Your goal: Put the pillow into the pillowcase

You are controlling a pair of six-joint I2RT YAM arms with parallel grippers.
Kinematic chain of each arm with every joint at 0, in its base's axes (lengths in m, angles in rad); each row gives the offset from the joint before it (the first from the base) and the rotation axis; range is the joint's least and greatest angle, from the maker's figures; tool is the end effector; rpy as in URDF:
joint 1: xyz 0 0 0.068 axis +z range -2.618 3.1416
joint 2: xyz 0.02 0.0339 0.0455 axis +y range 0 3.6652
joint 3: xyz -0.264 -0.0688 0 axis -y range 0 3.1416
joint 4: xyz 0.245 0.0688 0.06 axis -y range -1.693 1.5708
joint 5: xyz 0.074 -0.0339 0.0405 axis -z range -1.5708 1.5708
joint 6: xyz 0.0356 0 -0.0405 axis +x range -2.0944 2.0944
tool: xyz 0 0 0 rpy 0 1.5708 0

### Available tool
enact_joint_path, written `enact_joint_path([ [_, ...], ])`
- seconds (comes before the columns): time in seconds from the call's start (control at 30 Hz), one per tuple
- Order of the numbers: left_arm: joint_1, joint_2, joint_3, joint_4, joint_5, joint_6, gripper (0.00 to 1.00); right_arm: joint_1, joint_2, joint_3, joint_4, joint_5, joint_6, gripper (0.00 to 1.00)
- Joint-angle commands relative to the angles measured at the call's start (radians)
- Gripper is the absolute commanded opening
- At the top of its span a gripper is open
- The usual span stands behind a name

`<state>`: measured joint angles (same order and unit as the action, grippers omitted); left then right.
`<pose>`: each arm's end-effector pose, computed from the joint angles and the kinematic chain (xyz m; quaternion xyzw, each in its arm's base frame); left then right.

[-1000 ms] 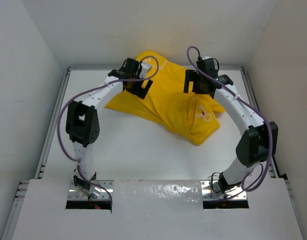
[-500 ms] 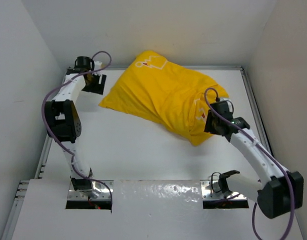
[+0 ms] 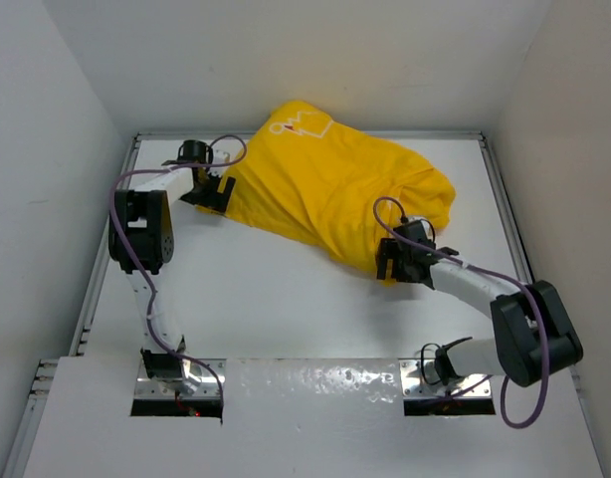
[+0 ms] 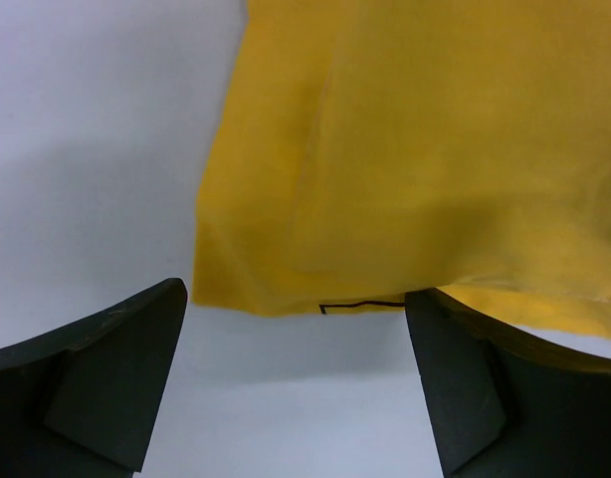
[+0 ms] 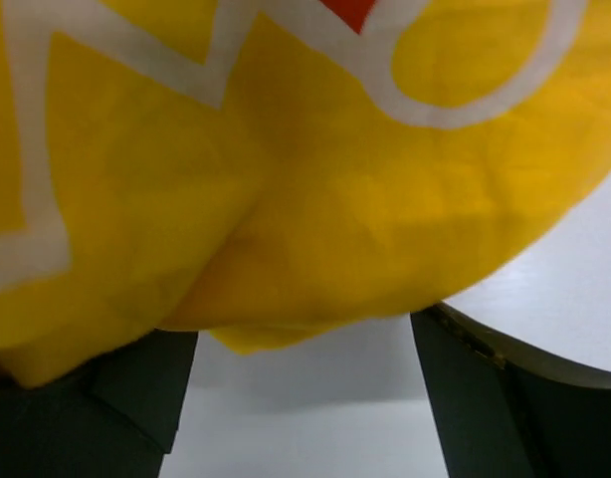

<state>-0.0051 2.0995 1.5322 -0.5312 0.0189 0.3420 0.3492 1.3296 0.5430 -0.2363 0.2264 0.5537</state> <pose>0.4419 -0.0029 0.1628 0.1701 0.9572 0.0302 0.2322 0.2180 0.0709 0.1460 0.1280 0.9484 0.0194 0.2893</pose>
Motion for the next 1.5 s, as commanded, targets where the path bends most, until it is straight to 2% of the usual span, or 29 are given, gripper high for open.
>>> enact_joint_path([
  [0.0, 0.005, 0.042, 0.046, 0.045, 0.012, -0.024, 0.89, 0.004, 0.075, 0.035, 0.132, 0.004, 0.029, 0.84],
  [0.03, 0.005, 0.044, 0.042, 0.048, 0.009, -0.026, 0.86, 0.004, 0.085, 0.031, 0.144, 0.004, 0.041, 0.81],
  [0.07, 0.005, 0.036, 0.02, 0.059, 0.007, -0.032, 0.72, 0.002, 0.091, 0.023, 0.163, 0.001, 0.054, 0.76],
  [0.1, 0.005, 0.031, 0.007, 0.08, 0.03, -0.032, 0.62, 0.004, 0.094, 0.002, 0.202, 0.013, 0.078, 0.57],
  [0.13, 0.005, 0.024, -0.007, 0.086, 0.061, -0.023, 0.3, 0.004, 0.092, -0.021, 0.23, 0.052, 0.107, 0.45],
  [0.17, 0.005, 0.024, -0.007, 0.086, 0.096, -0.024, 0.06, 0.004, 0.091, -0.021, 0.23, 0.053, 0.107, 0.3],
  [0.2, 0.005, 0.022, -0.004, 0.08, 0.128, -0.037, 0.0, 0.001, 0.088, -0.035, 0.23, 0.098, 0.136, 0.12],
  [0.23, 0.005, 0.019, -0.001, 0.077, 0.137, -0.046, 0.0, -0.001, 0.074, -0.037, 0.23, 0.12, 0.144, 0.0],
  [0.37, 0.056, -0.073, 0.022, 0.045, 0.177, -0.081, 0.0, -0.001, -0.039, -0.014, 0.21, 0.166, 0.082, 0.0],
  [0.43, 0.088, -0.145, 0.049, 0.039, 0.223, -0.101, 0.0, 0.0, -0.108, 0.033, 0.12, 0.209, 0.029, 0.0],
  [0.5, 0.142, -0.257, 0.095, 0.022, 0.271, -0.133, 0.0, -0.001, -0.211, 0.153, 0.019, 0.237, -0.059, 0.0],
  [0.57, 0.184, -0.34, 0.221, -0.034, 0.295, -0.143, 0.0, -0.001, -0.292, 0.295, -0.042, 0.246, -0.15, 0.0],
  [0.7, 0.215, -0.414, 0.49, -0.148, 0.3, -0.143, 0.0, -0.001, -0.342, 0.559, -0.103, 0.264, -0.288, 0.0],
  [0.8, 0.24, -0.391, 0.852, -0.263, 0.299, -0.166, 0.0, -0.001, -0.33, 0.785, -0.158, 0.252, -0.383, 0.0],
  [0.93, 0.248, -0.473, 1.008, -0.228, 0.221, -0.143, 0.0, -0.001, -0.29, 1.102, -0.227, 0.298, -0.536, 0.0],
  [1.0, 0.248, -0.495, 1.08, -0.227, 0.162, -0.126, 0.0, -0.001, -0.271, 1.173, -0.253, 0.303, -0.566, 0.0],
  [1.13, 0.246, -0.539, 1.083, -0.234, 0.124, -0.097, 0.0, -0.001, -0.274, 1.255, -0.291, 0.297, -0.594, 0.0],
  [1.47, 0.248, -0.604, 1.08, -0.311, 0.153, -0.043, 0.0, -0.001, -0.331, 1.229, -0.334, 0.32, -0.592, 0.0],
])
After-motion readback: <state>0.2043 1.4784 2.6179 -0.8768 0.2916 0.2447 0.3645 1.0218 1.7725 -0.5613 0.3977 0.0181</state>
